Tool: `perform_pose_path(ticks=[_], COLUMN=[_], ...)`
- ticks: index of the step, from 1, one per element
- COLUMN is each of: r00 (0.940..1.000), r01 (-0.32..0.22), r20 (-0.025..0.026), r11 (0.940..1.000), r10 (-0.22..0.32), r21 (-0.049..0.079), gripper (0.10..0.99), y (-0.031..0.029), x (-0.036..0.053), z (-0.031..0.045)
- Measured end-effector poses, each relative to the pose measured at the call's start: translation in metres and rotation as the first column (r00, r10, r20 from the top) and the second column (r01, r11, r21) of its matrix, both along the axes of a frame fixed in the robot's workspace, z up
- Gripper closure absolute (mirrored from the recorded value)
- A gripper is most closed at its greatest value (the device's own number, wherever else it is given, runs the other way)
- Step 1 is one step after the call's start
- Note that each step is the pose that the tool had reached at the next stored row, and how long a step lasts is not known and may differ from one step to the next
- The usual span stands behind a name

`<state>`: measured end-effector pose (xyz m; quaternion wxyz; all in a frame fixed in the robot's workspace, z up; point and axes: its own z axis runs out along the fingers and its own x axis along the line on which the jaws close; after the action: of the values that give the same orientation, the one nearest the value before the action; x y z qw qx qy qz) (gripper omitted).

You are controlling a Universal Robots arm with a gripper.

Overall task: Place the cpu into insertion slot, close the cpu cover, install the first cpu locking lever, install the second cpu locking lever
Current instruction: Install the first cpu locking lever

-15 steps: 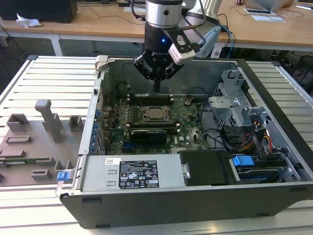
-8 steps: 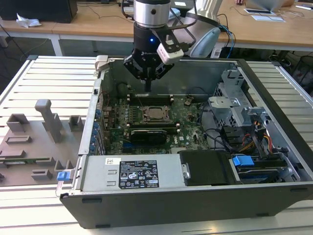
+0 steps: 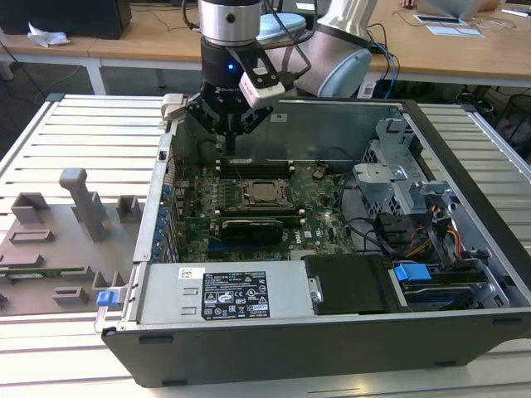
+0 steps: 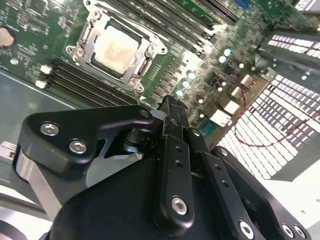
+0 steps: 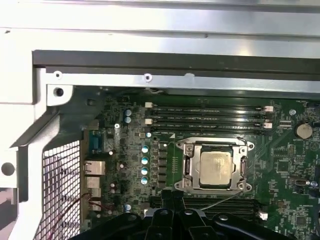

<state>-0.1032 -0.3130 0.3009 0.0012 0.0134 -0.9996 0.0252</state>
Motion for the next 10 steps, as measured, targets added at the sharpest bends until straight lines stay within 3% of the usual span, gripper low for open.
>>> perform_pose_path(ticks=[10], r00=[1.0000], r01=[0.000], r20=[0.0006], r11=[1.0000], r10=[0.000], r21=[0.000], gripper=[0.980], y=[0.0000], x=[-0.0233], z=[0.0000])
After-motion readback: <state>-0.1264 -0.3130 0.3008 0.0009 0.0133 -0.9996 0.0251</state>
